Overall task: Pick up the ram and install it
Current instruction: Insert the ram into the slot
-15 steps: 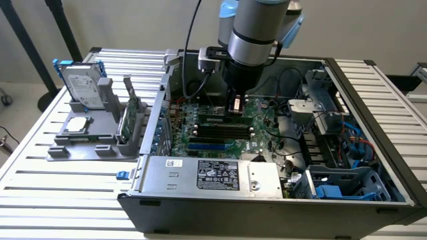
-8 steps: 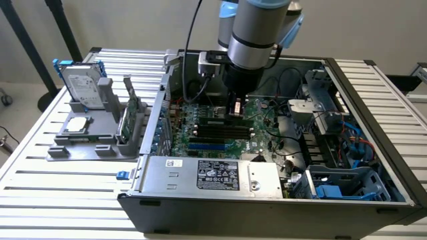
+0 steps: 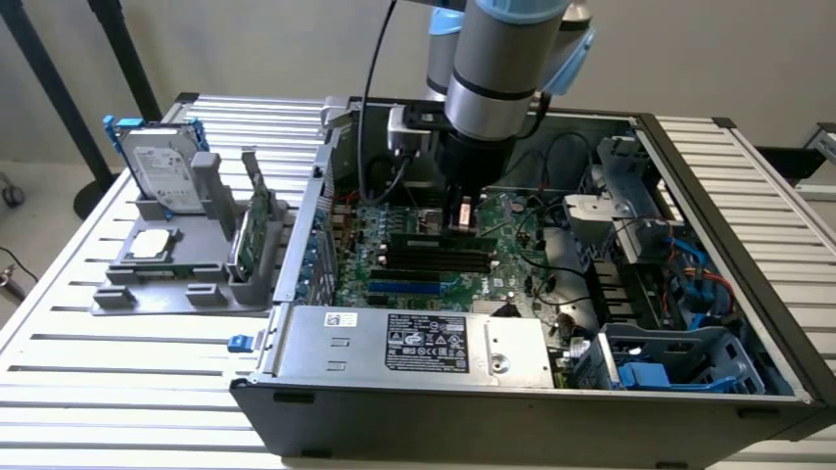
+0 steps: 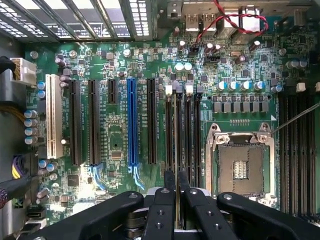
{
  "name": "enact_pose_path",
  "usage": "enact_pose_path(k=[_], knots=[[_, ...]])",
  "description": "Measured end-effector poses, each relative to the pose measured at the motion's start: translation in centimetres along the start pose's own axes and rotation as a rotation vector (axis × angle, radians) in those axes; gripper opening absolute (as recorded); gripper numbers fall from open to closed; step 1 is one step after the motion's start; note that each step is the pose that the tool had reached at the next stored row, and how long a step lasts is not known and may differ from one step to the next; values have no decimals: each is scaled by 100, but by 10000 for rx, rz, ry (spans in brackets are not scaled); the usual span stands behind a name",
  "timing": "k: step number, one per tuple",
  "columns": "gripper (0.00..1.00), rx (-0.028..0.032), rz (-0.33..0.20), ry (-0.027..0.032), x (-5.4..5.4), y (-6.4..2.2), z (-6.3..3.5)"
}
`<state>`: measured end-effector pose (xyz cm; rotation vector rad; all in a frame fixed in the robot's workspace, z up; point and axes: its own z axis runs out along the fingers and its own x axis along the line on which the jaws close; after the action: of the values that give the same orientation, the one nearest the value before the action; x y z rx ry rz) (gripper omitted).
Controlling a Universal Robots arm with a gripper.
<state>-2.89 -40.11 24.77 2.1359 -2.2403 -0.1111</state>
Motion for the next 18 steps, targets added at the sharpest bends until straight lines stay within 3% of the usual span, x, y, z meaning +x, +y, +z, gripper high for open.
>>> enact_pose_path(k=[3,9,13,18], knots=[[14,3,-13,44,0,2,16],[14,8,-24,185,1,2,48],[14,9,-29,221,0,3,62],[14,10,-28,228,-23,6,80]])
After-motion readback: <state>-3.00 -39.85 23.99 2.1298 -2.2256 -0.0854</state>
